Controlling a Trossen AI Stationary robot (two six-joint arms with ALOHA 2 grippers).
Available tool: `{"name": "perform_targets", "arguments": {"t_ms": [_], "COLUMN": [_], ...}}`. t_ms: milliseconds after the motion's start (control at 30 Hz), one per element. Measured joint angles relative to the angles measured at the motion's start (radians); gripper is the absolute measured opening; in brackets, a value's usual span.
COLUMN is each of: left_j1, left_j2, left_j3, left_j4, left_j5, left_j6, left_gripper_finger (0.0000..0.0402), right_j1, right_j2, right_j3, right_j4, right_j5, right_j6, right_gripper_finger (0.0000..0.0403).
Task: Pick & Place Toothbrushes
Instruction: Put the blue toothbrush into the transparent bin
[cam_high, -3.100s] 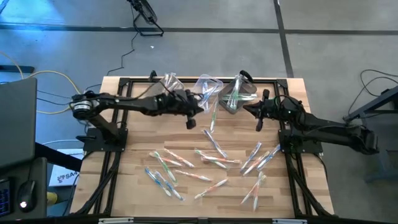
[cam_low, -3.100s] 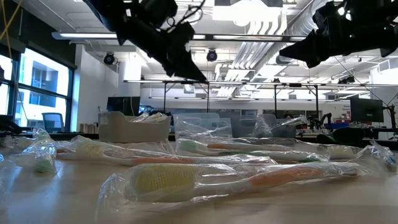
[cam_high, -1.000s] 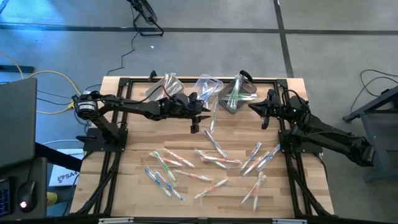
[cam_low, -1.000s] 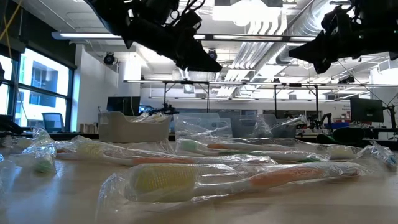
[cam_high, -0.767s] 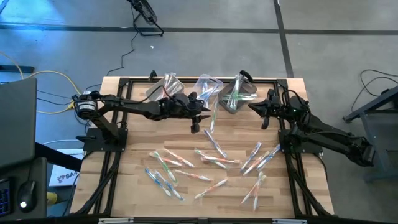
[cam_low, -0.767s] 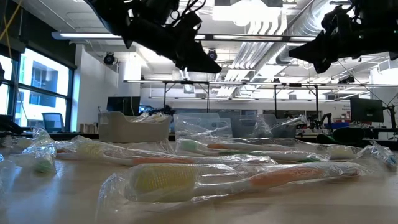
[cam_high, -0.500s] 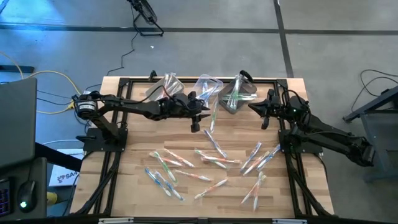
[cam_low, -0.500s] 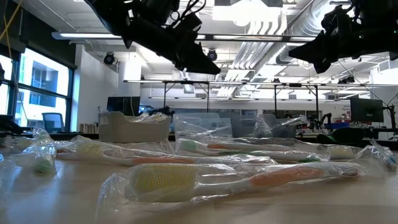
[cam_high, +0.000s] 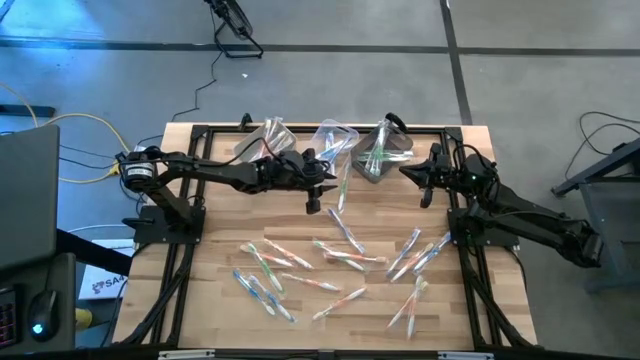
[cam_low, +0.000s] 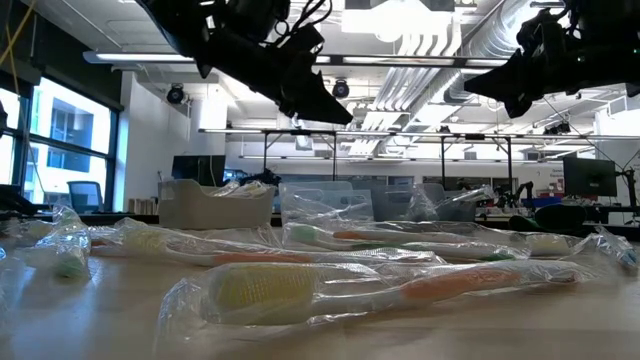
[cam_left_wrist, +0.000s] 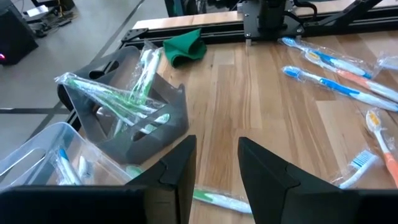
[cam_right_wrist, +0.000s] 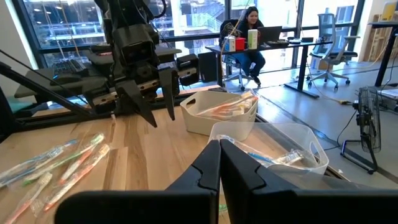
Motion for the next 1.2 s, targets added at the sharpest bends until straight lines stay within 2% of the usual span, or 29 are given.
{"name": "perform_targets", "arguments": {"t_ms": [267,733,933,1100,1200], "left_j1": [0.042,0.141,0.143,0.143,0.143], "left_j2": [0.0,0.0,0.0,0.058,0.125], "left_j3": [0.0,0.021,0.026,0.033,0.08], "left_j4": [-0.022,-0.051,-0.049,-0.05,-0.05], "left_j5": [0.022,0.137,0.152,0.167,0.191], "left_j6": [0.007,0.034,0.07,0.053,0.045], "left_gripper_finger": [0.0118,0.0118,0.0118,0.0118,0.0118], "right_j1": [0.0,0.0,0.0,0.0,0.0], "right_j2": [0.0,0.0,0.0,0.0,0.0], "right_j3": [0.0,0.0,0.0,0.0,0.0], "right_j4": [0.0,0.0,0.0,0.0,0.0], "right_j5": [0.0,0.0,0.055,0.061,0.061], "right_j6": [0.003,0.028,0.026,0.026,0.026], "right_gripper_finger": [0.0002,0.0002,0.0002,0.0002,0.0002]}}
